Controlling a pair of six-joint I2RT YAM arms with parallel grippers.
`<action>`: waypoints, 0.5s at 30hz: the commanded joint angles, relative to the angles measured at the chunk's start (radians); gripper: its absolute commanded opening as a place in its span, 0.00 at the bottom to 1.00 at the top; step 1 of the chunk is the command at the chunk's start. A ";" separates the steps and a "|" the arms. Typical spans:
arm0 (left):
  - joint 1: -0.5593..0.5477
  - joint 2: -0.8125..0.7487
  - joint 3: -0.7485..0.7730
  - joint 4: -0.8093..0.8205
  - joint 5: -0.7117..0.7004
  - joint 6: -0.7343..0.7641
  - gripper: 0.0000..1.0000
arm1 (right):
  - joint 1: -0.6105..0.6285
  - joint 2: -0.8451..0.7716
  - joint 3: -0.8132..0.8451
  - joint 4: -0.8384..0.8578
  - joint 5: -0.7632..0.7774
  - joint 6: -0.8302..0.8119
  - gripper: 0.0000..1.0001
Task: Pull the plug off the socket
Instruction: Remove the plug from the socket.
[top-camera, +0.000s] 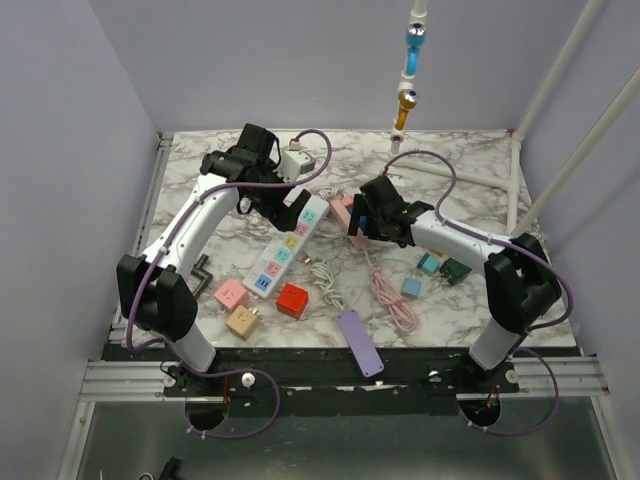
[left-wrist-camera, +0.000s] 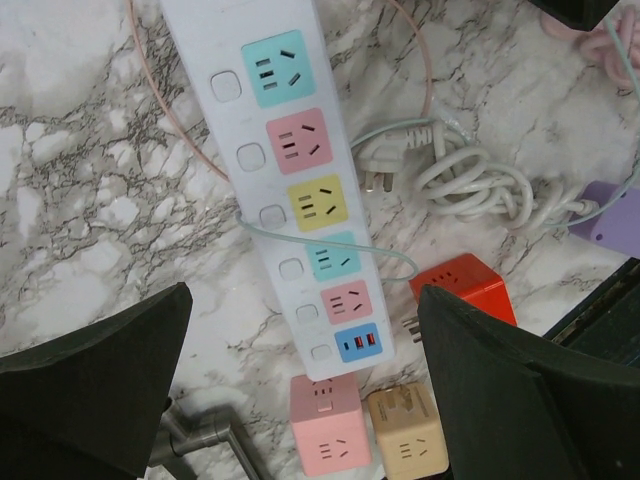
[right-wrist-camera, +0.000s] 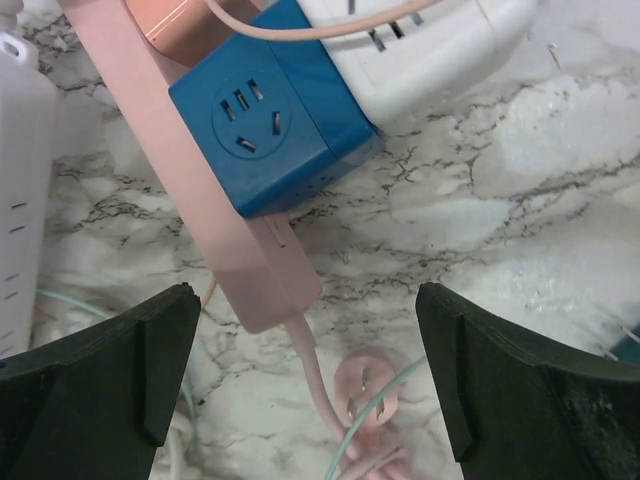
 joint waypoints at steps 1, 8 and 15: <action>0.025 0.034 0.015 -0.037 -0.042 -0.026 0.98 | 0.046 0.061 0.043 0.137 0.081 -0.143 0.96; 0.026 0.107 0.053 -0.042 -0.055 -0.048 0.99 | 0.100 0.162 0.077 0.166 0.201 -0.226 0.63; 0.023 0.265 0.175 -0.071 0.012 -0.096 0.98 | 0.186 0.173 0.049 0.199 0.309 -0.281 0.36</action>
